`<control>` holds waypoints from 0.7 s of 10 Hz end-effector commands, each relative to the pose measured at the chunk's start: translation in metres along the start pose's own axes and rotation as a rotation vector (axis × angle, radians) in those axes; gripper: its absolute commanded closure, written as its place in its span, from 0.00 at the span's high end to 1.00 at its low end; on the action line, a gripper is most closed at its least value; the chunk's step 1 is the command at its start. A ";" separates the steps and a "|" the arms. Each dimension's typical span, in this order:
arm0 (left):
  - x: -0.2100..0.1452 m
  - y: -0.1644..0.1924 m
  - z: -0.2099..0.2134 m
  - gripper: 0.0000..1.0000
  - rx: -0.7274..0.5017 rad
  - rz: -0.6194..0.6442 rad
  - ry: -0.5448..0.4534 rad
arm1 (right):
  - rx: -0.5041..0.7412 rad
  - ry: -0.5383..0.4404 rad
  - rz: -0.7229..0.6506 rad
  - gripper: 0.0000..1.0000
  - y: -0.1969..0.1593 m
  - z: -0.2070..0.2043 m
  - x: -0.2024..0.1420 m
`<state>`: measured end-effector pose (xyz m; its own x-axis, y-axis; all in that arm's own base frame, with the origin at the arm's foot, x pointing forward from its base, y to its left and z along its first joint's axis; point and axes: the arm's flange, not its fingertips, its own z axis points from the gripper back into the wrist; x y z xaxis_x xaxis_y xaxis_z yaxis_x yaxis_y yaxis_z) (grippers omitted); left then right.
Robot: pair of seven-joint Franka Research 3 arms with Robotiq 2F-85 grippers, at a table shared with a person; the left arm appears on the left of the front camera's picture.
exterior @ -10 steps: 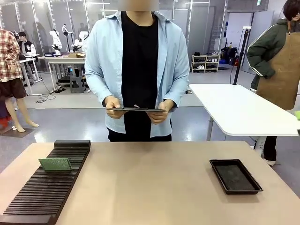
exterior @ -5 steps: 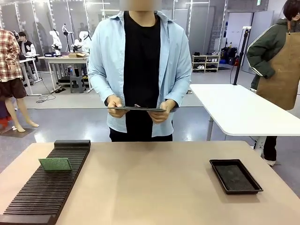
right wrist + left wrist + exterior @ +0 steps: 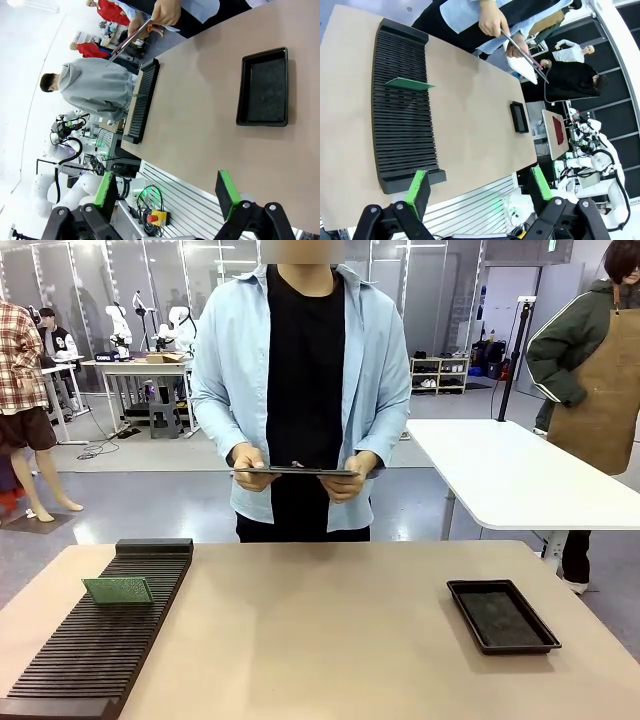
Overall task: Inspect the PCB.
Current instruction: Pick up the Blank PCB and present it to the human.
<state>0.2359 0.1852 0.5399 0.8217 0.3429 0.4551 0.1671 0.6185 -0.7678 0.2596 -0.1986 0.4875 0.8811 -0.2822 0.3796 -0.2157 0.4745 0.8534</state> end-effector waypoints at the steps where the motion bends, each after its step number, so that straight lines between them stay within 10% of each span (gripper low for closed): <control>1: 0.002 -0.001 0.001 1.00 -0.016 -0.015 0.005 | 0.013 -0.007 0.025 1.00 0.001 0.002 0.002; 2: 0.000 0.000 0.000 1.00 0.000 0.000 0.000 | 0.013 -0.007 0.025 1.00 0.001 0.002 0.002; 7: 0.003 -0.107 -0.097 1.00 0.601 -0.748 0.259 | 0.013 -0.007 0.025 1.00 0.001 0.002 0.002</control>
<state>0.2569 0.0605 0.5966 0.7775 -0.1820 0.6020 0.3533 0.9183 -0.1787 0.2586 -0.1985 0.4881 0.8795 -0.2840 0.3819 -0.2173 0.4744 0.8531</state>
